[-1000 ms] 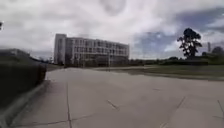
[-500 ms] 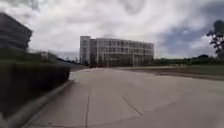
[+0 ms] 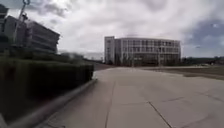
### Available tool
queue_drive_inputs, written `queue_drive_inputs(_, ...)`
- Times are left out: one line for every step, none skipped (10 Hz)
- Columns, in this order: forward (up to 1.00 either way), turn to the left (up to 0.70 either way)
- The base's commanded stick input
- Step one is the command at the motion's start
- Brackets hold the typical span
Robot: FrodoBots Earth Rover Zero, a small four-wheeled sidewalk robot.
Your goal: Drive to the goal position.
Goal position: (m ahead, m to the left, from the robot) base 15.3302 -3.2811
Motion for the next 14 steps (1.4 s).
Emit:
queue_drive_inputs(0.53,-0.39)
queue_drive_inputs(0.53,-0.4)
queue_drive_inputs(0.53,-0.39)
queue_drive_inputs(0.53,-0.39)
queue_drive_inputs(0.53,-0.39)
queue_drive_inputs(0.53,-0.4)
queue_drive_inputs(0.53,-0.4)
queue_drive_inputs(0.53,-0.4)
queue_drive_inputs(0.53,-0.05)
queue_drive_inputs(0.53,0.01)
queue_drive_inputs(0.53,0.01)
queue_drive_inputs(0.53,0.01)
queue_drive_inputs(0.53,0.01)
queue_drive_inputs(0.53,0.01)
